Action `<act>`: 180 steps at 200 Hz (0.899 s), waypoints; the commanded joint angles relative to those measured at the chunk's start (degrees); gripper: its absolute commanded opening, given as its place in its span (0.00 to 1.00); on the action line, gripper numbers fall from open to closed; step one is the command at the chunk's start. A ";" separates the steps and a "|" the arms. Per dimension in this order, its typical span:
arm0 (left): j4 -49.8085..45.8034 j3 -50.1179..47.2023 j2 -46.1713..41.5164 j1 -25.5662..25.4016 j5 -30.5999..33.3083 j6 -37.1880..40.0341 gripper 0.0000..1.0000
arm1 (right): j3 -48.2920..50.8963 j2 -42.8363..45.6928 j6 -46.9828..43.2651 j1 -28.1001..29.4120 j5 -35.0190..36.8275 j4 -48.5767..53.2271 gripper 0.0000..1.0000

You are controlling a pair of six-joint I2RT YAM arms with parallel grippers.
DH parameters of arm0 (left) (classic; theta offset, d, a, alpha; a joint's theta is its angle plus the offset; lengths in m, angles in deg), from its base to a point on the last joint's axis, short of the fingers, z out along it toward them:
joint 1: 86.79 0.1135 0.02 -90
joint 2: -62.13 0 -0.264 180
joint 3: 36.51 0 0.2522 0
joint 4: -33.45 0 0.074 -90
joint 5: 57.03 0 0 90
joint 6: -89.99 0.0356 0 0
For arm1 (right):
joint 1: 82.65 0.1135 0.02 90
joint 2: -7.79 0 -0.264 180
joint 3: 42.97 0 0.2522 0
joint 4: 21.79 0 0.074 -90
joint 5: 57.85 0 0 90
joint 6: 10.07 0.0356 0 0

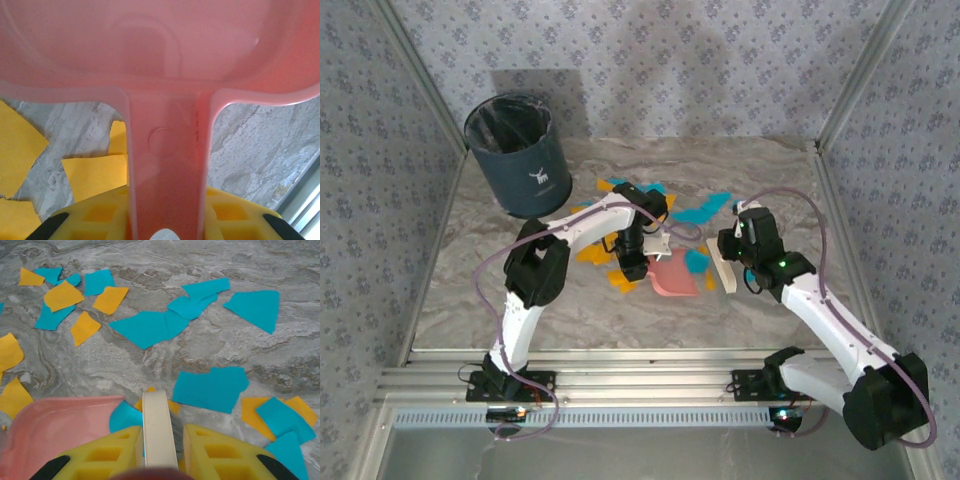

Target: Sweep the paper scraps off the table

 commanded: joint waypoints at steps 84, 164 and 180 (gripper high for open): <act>0.90 0.30 -0.39 -0.88 1.40 -2.08 0.00 | -3.06 -0.23 -0.73 3.01 -5.39 1.07 0.00; 1.48 -3.33 -2.75 -0.96 0.31 -1.08 0.00 | -0.18 6.63 3.43 3.82 4.93 -1.37 0.00; 1.69 -3.77 -3.05 -0.95 0.22 -1.12 0.00 | 1.20 8.47 3.92 4.15 9.28 -0.99 0.00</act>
